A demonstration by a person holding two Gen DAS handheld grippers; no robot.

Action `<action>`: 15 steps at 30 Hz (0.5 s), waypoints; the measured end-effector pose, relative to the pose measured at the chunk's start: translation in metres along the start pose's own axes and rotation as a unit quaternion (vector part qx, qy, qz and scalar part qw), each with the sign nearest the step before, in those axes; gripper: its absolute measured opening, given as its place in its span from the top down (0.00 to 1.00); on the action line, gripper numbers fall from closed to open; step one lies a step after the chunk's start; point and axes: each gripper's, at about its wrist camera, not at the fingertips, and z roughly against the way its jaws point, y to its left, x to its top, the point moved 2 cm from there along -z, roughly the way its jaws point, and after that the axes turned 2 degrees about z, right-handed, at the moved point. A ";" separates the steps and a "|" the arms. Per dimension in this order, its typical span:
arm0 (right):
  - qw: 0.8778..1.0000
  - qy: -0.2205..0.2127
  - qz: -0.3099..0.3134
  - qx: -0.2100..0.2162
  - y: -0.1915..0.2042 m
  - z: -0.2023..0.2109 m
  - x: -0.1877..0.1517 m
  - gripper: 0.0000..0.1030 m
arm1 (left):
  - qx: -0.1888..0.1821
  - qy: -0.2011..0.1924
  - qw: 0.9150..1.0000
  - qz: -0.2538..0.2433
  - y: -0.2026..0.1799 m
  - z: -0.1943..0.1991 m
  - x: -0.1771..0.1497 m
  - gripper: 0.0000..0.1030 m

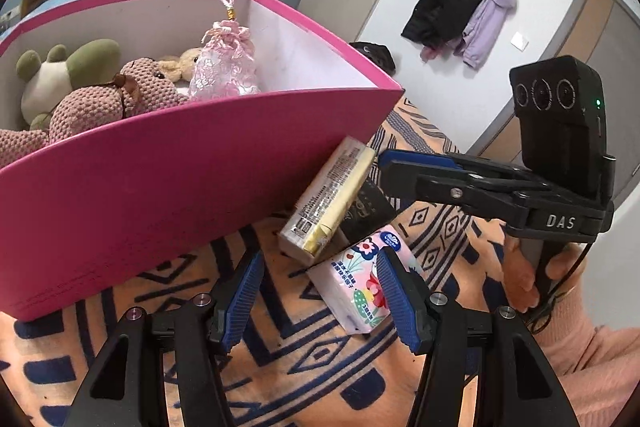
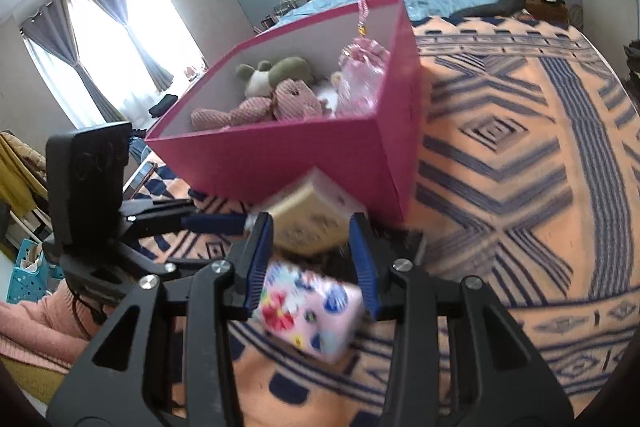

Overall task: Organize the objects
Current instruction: 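Move the right tool down to the yellow tissue pack beside the box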

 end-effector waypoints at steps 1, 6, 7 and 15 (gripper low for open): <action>1.000 0.000 0.002 0.000 0.001 -0.004 0.003 0.60 | -0.003 0.002 1.000 0.000 0.000 -0.002 0.001 0.44; 1.000 -0.001 0.007 0.011 0.001 -0.012 0.010 0.59 | -0.014 0.001 1.000 0.000 -0.004 -0.005 0.001 0.51; 1.000 0.000 0.012 0.006 0.003 -0.012 0.010 0.58 | -0.014 0.001 1.000 0.000 -0.004 -0.005 0.001 0.51; 0.999 0.002 0.041 0.009 0.015 0.011 -0.014 0.58 | -0.012 -0.023 0.998 -0.058 -0.030 0.012 -0.011 0.51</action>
